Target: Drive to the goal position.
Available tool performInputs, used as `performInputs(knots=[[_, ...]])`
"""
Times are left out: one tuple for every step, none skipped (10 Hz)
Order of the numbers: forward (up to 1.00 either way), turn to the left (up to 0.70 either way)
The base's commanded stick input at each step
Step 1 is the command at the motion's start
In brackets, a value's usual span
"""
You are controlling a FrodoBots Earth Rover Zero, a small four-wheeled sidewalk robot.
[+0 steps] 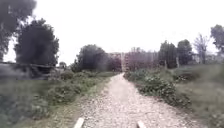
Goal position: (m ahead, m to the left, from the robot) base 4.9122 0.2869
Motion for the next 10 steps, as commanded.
performInputs(knots=[[0.7, 0.0], [0.7, 0.0], [0.7, 0.0], [0.7, 0.0], [0.7, 0.0], [0.7, 0.0], [0.7, 0.0], [0.7, 0.0], [0.7, 0.0], [0.7, 0.0]])
